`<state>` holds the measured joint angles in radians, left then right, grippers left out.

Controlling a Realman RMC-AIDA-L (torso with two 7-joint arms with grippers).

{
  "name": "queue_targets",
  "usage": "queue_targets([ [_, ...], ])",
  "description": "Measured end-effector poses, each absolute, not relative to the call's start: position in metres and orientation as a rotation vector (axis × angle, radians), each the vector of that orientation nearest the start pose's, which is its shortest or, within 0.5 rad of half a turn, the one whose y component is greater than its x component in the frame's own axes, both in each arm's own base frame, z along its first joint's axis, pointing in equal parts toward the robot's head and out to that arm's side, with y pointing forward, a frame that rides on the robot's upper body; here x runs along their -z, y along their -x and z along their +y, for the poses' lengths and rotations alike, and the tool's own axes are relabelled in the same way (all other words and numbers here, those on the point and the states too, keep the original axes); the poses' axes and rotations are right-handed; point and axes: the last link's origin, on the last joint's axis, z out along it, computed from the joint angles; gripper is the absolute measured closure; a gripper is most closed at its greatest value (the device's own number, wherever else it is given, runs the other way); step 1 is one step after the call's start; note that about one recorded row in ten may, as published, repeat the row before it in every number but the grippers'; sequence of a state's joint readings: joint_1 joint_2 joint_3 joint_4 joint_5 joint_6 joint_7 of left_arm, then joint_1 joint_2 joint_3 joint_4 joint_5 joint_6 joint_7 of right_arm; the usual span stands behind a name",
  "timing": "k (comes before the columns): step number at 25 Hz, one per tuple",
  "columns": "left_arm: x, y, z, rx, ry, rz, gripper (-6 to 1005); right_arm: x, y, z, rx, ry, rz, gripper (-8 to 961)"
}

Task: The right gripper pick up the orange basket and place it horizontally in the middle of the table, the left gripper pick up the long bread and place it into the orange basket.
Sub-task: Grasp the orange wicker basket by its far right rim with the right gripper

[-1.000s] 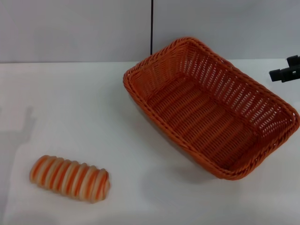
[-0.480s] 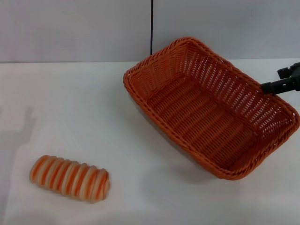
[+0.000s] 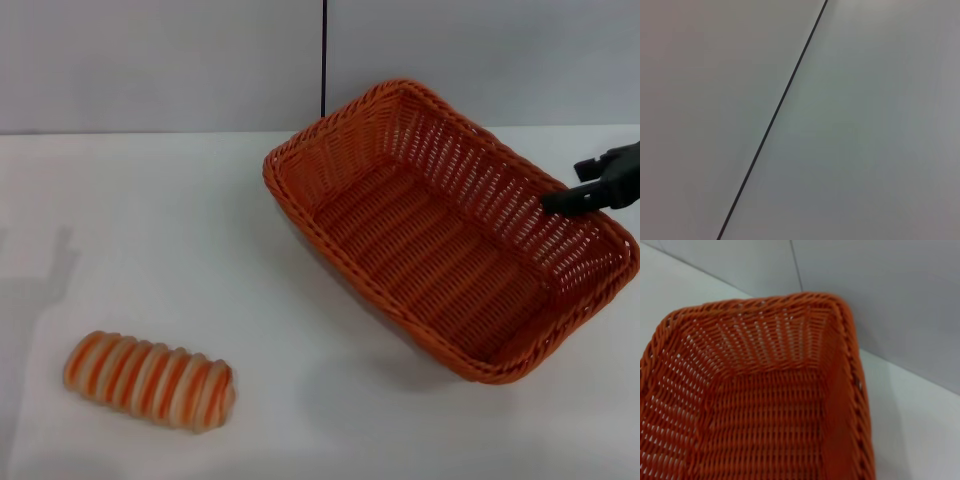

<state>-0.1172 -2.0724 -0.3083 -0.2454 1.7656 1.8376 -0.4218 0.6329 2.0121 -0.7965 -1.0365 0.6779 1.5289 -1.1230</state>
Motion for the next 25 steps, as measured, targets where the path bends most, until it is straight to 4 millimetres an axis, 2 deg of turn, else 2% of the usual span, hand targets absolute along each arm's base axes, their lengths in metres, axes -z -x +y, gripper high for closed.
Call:
queue_targets([
  [6, -0.019, 0.334, 0.191, 1.227, 1.255, -0.549, 166, -0.051, -0.259, 0.38, 0.041, 2.624, 0.92, 160],
  [11, -0.019, 0.334, 0.191, 1.227, 1.256, -0.551, 165, -0.049, -0.264, 0.379, 0.024, 2.603, 0.881, 186],
  [16, -0.019, 0.334, 0.192, 1.225, 1.258, -0.555, 165, -0.045, -0.266, 0.378, 0.025, 2.618, 0.847, 378],
  [21, -0.017, 0.334, 0.193, 1.22, 1.265, -0.565, 165, -0.043, -0.264, 0.377, -0.01, 2.622, 0.833, 631],
  [25, -0.017, 0.334, 0.193, 1.22, 1.268, -0.567, 165, -0.044, -0.262, 0.376, -0.026, 2.626, 0.824, 724],
])
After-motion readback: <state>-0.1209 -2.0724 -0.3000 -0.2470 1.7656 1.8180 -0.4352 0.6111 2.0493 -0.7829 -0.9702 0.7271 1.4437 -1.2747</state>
